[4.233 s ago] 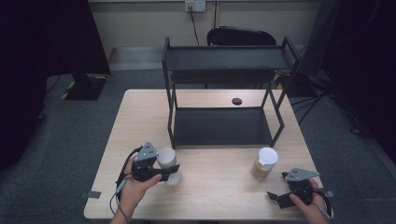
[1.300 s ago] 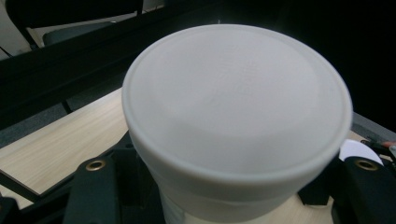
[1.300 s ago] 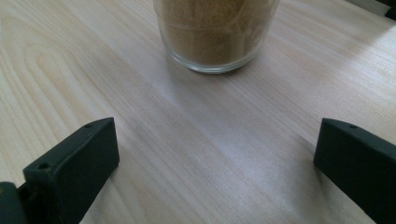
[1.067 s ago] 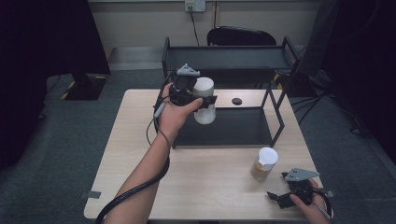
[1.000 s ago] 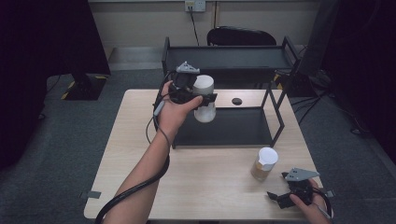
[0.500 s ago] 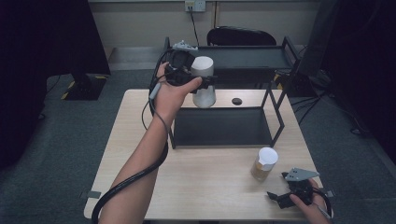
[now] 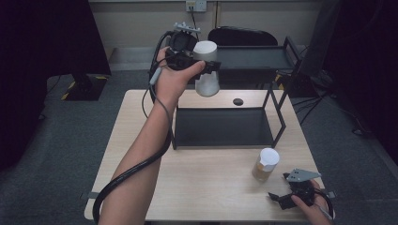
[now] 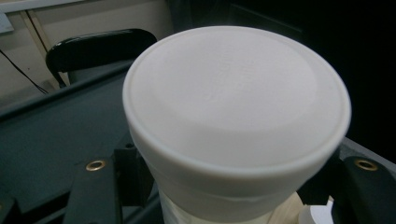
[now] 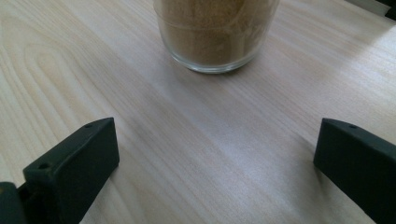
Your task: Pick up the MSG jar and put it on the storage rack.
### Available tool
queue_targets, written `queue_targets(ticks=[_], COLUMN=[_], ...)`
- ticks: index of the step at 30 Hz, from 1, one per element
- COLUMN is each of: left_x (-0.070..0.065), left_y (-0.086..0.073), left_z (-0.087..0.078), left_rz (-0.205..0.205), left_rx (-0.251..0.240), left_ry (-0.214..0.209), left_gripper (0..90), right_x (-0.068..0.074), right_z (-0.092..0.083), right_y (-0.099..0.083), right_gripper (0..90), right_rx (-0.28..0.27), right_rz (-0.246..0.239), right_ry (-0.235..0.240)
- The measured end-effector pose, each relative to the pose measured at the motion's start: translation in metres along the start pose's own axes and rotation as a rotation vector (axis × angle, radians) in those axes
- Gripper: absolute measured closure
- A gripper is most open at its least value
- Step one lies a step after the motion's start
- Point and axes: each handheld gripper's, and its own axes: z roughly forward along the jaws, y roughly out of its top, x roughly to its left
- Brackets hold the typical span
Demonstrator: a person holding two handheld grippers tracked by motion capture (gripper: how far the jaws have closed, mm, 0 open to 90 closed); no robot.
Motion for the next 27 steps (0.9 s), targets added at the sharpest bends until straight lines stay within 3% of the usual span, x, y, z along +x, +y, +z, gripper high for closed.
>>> queue_targets(ticks=[13, 27], left_x=[0.001, 0.015], left_y=[0.03, 0.052], left_z=[-0.008, 0.005], left_rz=[0.011, -0.003], left_rx=[0.005, 0.002], left_ry=[0.023, 0.054], left_gripper=[35.5, 35.5], right_x=[0.0, 0.0], right_z=[0.0, 0.0], right_y=[0.0, 0.0], right_gripper=[0.0, 0.0], right_rx=[0.0, 0.0], right_rz=[0.0, -0.001], right_ry=[0.0, 0.0])
